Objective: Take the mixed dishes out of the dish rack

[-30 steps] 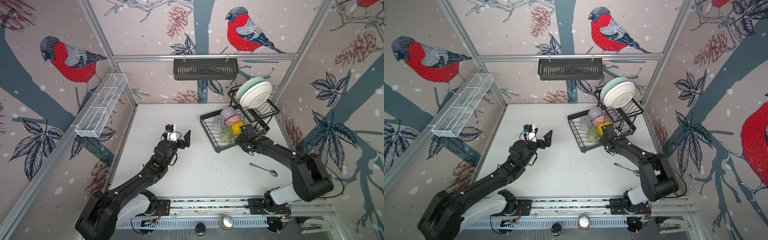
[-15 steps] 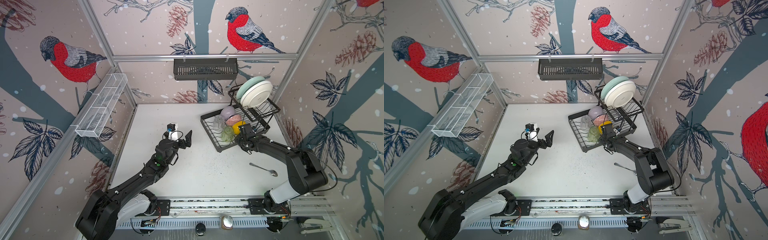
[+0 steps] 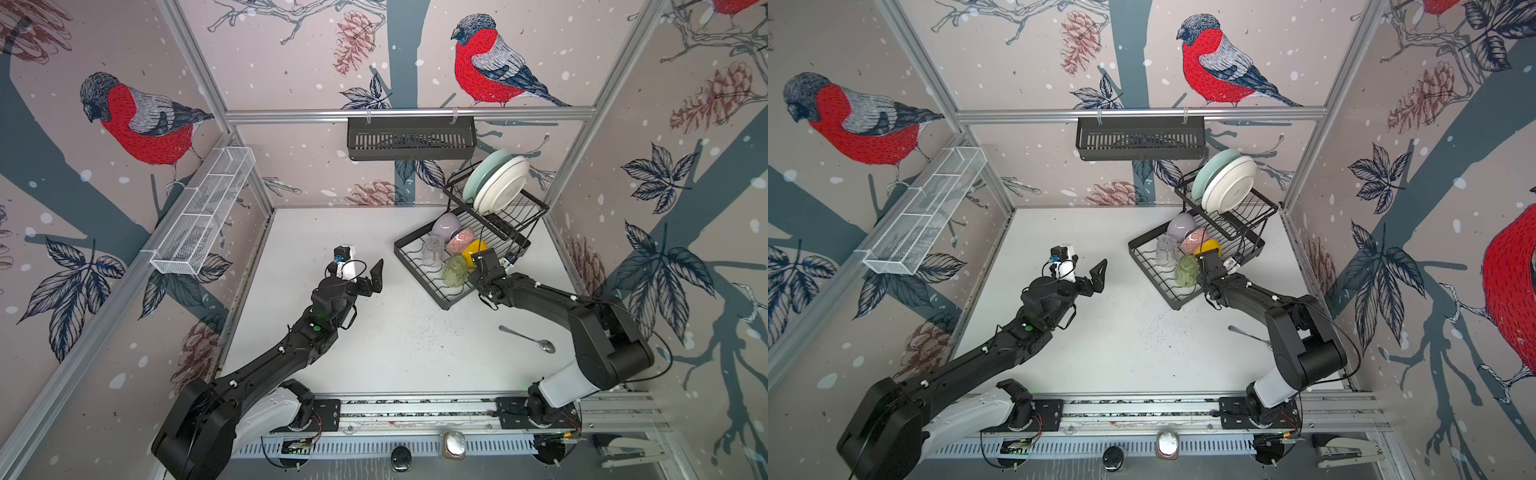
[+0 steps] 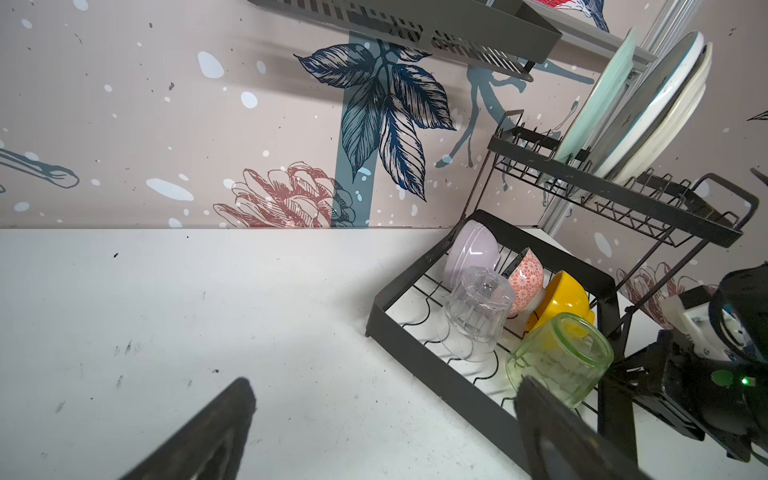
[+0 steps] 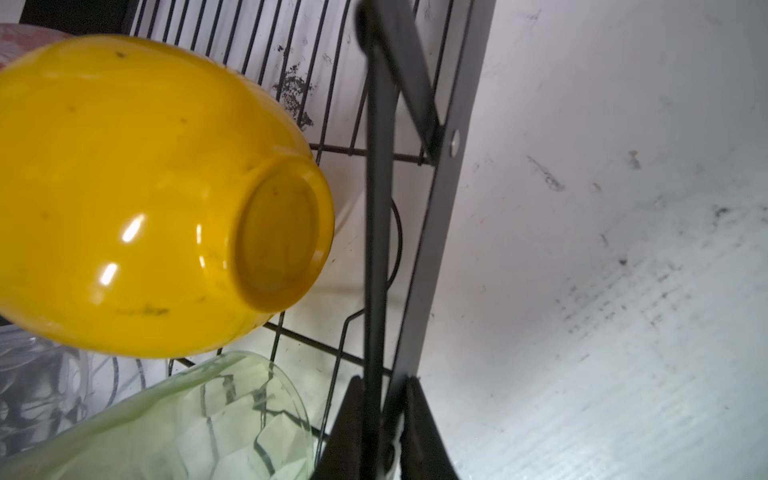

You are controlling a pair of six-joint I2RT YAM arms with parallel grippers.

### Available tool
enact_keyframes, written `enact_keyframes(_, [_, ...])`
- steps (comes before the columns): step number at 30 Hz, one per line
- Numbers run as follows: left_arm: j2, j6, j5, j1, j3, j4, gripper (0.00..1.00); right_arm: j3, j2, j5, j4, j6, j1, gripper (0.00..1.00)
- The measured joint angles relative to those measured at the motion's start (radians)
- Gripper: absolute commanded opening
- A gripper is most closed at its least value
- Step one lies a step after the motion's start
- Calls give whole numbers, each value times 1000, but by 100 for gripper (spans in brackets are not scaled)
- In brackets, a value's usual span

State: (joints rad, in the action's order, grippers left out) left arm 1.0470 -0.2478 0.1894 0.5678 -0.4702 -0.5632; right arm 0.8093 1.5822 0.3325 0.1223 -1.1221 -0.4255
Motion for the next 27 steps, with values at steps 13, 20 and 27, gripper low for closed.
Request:
enact_keyframes(13, [-33,0,24,3,9,12,98,-23,-9,96,-27,0,-64,1])
enact_keyframes(20, [-47,-8,29,3,11,23,98,-24,-6,109,-25,8,-98,2])
enact_keyframes(27, [-67,-11,51,3,13,31,98,-20,-14,117,-29,66,-148,2])
